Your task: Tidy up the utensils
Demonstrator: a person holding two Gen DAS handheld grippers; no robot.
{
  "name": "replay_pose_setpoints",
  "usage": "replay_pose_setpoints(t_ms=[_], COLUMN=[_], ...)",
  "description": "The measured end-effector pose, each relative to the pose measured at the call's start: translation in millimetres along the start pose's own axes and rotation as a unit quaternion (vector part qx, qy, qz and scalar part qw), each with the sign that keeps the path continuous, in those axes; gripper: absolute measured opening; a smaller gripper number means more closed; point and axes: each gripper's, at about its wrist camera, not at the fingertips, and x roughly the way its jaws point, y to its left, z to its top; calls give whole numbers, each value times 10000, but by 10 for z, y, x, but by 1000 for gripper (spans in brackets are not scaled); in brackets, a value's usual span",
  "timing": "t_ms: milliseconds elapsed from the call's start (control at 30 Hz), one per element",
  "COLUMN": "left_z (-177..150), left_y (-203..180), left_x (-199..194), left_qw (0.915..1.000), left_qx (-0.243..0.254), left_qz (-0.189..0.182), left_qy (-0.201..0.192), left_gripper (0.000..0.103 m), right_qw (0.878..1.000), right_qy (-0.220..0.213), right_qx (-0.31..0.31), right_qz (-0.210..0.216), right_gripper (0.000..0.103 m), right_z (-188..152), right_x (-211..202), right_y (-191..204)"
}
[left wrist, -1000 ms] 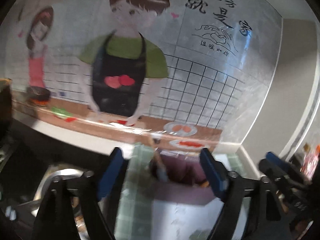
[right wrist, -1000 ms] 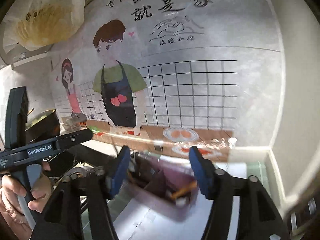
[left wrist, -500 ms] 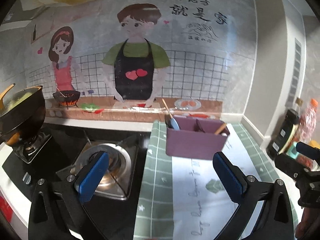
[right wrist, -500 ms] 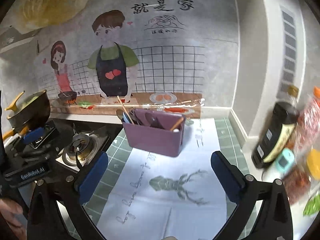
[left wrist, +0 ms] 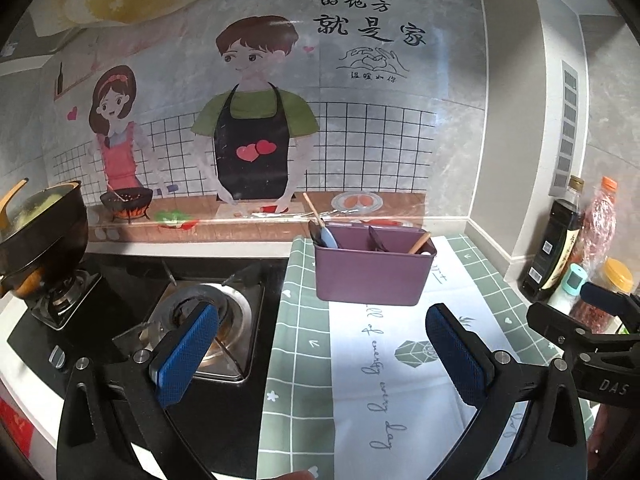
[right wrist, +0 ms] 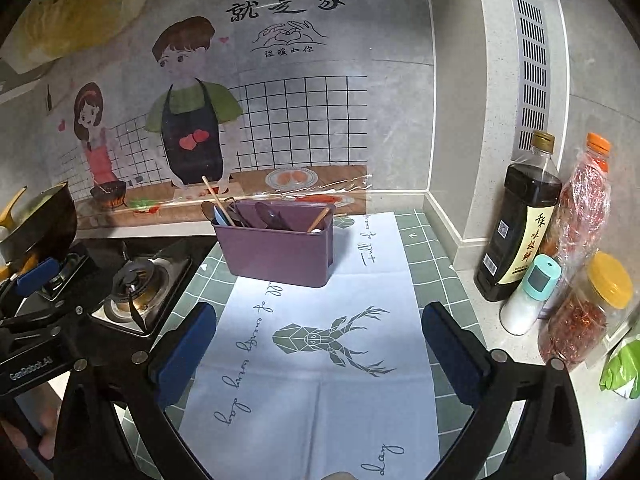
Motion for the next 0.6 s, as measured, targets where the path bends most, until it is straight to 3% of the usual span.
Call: replay_pose_setpoints(t_ms=[600], left_z=[-34], left_y=[-29], left_x=[-62], left_qw=[10000], left_qx=[27], left_qz=[-80], left_qy=[52], left_gripper=[103], right_qw=[9999], right_qy=[-27], right_qx=[-117], right_qz=[14], right_gripper=[102], right_z=[-25], right_x=[-61], right_y=[31])
